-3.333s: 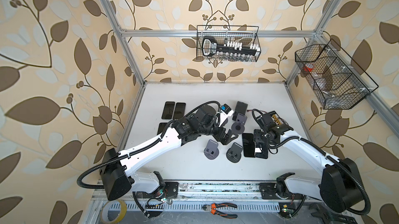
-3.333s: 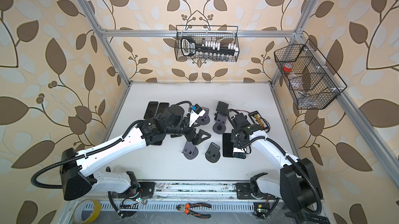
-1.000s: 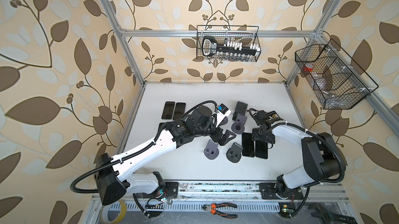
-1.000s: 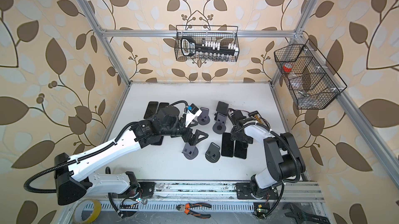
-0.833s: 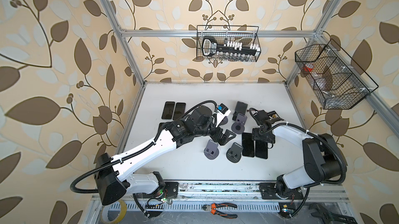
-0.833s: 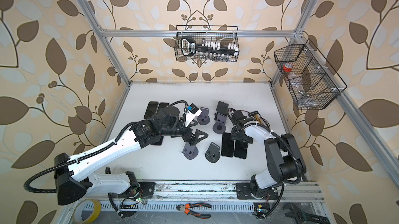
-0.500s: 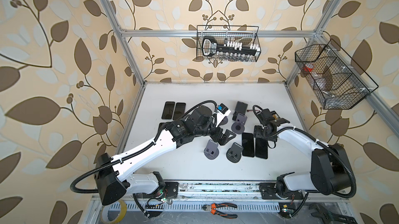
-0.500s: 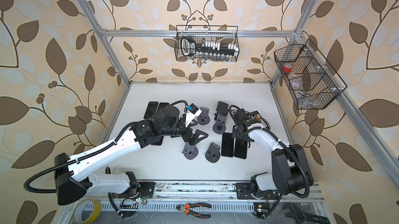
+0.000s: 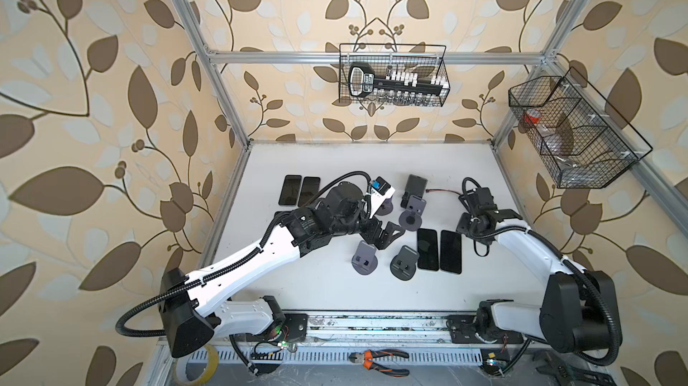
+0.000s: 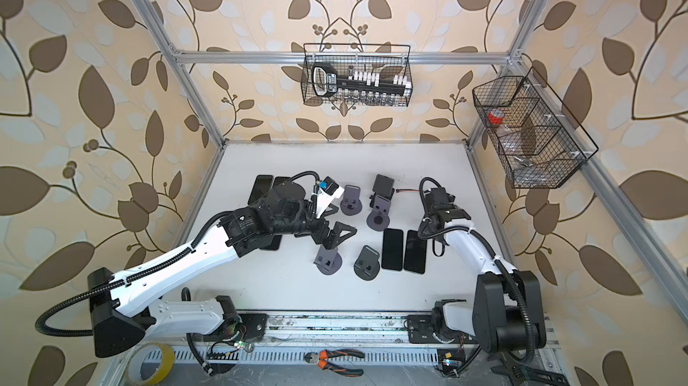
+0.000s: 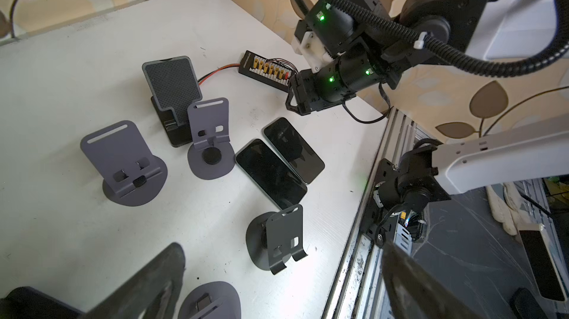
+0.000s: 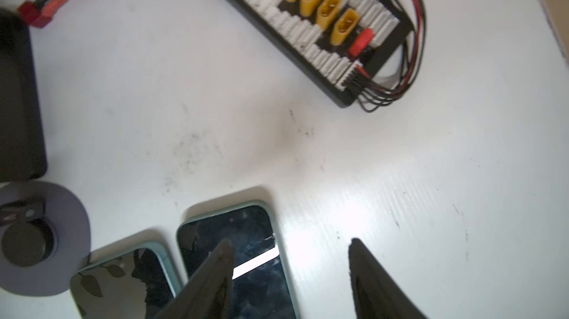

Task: Remove the phone from the phone stand
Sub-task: Place the phone to the middle-right of the table, then rotate the phone at the middle-right of the table.

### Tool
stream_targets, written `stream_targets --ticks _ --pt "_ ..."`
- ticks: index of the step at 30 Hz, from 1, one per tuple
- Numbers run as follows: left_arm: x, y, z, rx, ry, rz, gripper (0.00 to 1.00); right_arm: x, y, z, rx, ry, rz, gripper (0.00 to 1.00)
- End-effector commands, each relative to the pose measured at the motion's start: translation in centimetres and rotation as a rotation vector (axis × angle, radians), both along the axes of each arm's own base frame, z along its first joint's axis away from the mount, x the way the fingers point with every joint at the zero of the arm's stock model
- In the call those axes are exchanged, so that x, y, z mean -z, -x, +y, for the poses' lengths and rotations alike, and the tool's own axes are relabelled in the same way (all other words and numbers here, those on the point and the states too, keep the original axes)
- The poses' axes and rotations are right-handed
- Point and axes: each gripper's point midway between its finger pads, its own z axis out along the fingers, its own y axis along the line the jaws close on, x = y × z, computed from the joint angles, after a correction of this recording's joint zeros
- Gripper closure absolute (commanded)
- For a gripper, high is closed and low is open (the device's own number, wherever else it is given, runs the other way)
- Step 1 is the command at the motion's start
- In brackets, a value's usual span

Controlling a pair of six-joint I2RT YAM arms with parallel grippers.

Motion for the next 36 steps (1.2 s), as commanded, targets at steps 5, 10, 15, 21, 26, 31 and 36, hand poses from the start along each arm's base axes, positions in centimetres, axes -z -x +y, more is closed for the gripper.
stream_targets --ticks 5,10,15,21,26,31,36 --pt "-1.0 0.3 0.3 0.0 0.017 -0.04 0.01 2.1 1.0 0.0 0.065 -0.179 -0.013 0.44" --pt "-0.8 0.3 0.3 -0.005 0.019 -0.03 0.01 3.4 1.4 1.1 0.06 -0.242 0.004 0.44" --pt "-0.7 0.3 0.4 -0.009 0.018 -0.026 0.01 4.6 1.8 1.4 0.057 -0.256 0.032 0.44" --pt "-0.6 0.3 0.5 -0.01 0.017 -0.028 0.01 5.1 1.7 2.2 0.04 -0.3 0.031 0.44" --pt "-0.6 0.2 0.2 -0.003 0.013 -0.031 0.01 5.4 1.7 2.5 0.039 -0.323 0.033 0.44" --pt "-0.4 0.2 0.2 -0.002 0.01 -0.033 0.01 5.3 1.5 3.5 0.025 -0.381 0.008 0.44" --pt "0.0 0.3 0.2 0.0 0.008 -0.025 0.01 4.9 1.2 4.2 0.01 -0.42 -0.012 0.44"
